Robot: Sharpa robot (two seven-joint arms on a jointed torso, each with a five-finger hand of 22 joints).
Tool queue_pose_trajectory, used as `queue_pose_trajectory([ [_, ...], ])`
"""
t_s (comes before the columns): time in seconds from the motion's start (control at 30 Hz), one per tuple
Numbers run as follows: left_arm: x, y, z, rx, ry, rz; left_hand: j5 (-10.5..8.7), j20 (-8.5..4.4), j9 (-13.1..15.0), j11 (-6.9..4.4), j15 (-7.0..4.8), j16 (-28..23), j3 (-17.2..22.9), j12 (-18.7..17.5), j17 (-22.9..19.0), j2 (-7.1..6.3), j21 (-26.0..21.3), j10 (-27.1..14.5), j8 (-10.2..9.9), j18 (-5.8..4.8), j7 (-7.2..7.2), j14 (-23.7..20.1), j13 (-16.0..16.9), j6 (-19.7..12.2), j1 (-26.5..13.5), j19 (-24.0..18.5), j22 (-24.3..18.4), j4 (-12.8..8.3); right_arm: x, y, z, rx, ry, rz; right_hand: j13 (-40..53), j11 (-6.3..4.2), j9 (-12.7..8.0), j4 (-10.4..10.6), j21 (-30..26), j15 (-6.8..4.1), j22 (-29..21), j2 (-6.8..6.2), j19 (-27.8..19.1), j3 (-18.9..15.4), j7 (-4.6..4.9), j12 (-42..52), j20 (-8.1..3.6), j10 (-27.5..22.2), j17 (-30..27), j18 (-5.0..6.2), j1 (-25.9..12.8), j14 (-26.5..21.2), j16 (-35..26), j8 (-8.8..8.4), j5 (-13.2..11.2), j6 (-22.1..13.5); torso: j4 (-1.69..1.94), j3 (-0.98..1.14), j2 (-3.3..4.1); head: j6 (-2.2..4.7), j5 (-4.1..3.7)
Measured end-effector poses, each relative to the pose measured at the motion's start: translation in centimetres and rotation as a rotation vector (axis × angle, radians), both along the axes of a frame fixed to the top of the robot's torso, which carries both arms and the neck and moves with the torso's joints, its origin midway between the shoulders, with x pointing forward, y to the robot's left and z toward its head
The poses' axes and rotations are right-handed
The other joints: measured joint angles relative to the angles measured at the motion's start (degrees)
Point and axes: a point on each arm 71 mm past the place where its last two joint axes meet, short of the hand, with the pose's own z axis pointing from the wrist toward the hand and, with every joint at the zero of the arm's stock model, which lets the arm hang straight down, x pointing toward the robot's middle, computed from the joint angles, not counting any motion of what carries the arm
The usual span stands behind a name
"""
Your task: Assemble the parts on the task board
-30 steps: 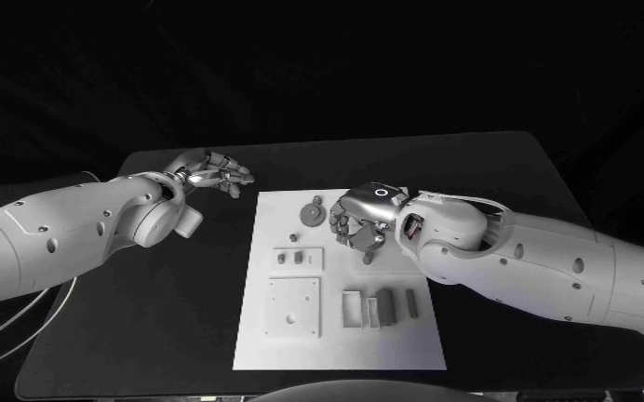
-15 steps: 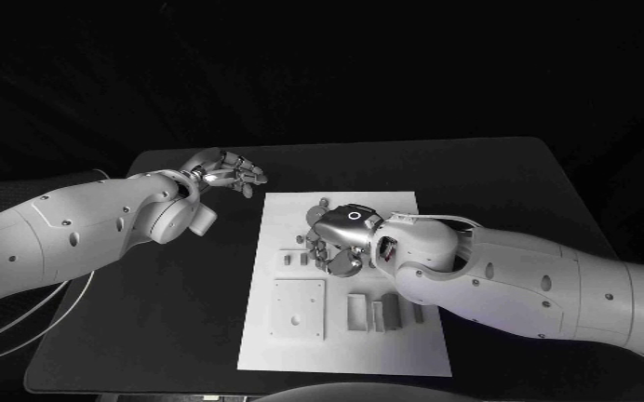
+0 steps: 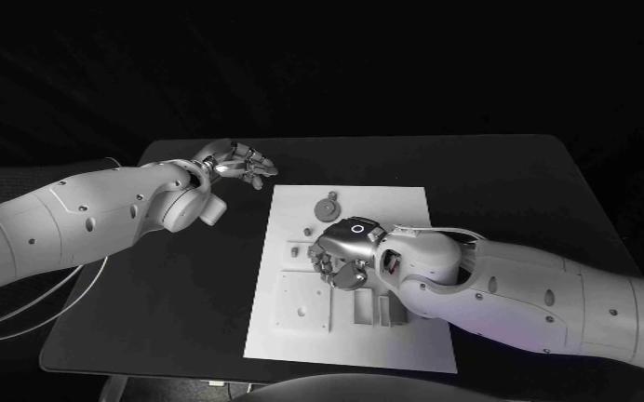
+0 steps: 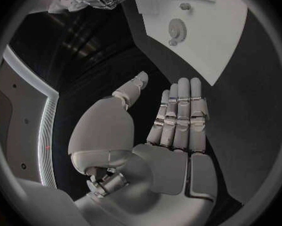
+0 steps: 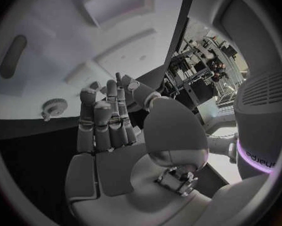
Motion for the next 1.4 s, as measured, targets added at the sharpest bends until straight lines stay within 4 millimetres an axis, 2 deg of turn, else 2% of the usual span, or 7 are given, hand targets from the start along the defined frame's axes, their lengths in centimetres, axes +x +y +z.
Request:
queue_pose_trajectory([
  [0.4,0.0,0.1,0.0,0.001,0.000,0.001,0.00,0.00,0.0,0.00,0.00,0.0,0.0,0.0,0.1,0.00,0.0,0.0,0.0,-0.10,0.20,0.0,0.0,-0.2,0.0,0.0,0.0,0.0,-1.1,0.7,-1.4,-0.003,0.018,0.022,0.0,-0.09,0.1,0.0,0.0,-0.14,0.0,0.00,-0.1,0.0,-0.19,0.0,0.09,-0.1,0.0,0.00,0.0,-0.2,0.0,-0.08,0.0,0.0,0.02,0.03,0.01,-0.59,1.31],
  [0.7,0.0,0.1,0.0,0.001,0.000,0.001,0.00,0.00,0.0,0.00,0.00,0.0,0.0,0.0,0.1,0.00,0.0,0.0,0.0,-0.20,0.20,0.0,0.0,-0.2,0.0,0.0,0.0,0.0,-1.4,0.8,-2.0,-0.009,0.022,0.025,0.0,-0.11,0.0,0.0,0.0,-0.13,0.0,0.01,-0.1,0.0,-0.03,0.0,0.10,-0.1,0.0,0.00,0.0,-0.1,0.0,-0.02,0.0,0.2,0.01,0.03,0.01,-0.79,1.79],
  [0.93,0.0,0.2,0.0,0.001,0.000,0.003,0.00,0.00,0.0,0.00,0.00,0.0,0.0,0.0,0.2,0.00,0.0,0.0,0.0,0.40,0.20,0.0,0.0,-0.2,0.0,0.0,0.0,0.0,-1.2,0.7,-2.3,-0.016,0.018,0.019,0.0,0.05,0.0,0.0,0.0,-0.12,0.0,0.17,-0.1,0.0,-0.03,0.0,0.10,0.0,0.0,0.00,0.2,-0.1,0.0,-0.02,0.0,0.2,0.01,0.00,0.01,-0.88,2.12],
  [1.4,0.0,0.2,0.0,0.001,0.001,0.002,0.00,0.01,0.0,-0.01,0.00,-0.2,0.0,0.0,0.4,0.00,0.0,0.0,0.0,0.38,0.20,0.0,-0.1,-0.2,0.0,0.0,0.0,0.0,-1.0,0.7,-2.4,-0.022,0.002,0.021,-0.1,0.04,0.2,-0.1,0.0,-0.11,0.0,0.22,-0.1,-0.1,-0.04,0.0,0.11,0.0,0.0,0.00,0.3,-0.1,0.0,-0.11,0.0,0.1,0.00,0.01,-0.01,-0.74,2.43],
])
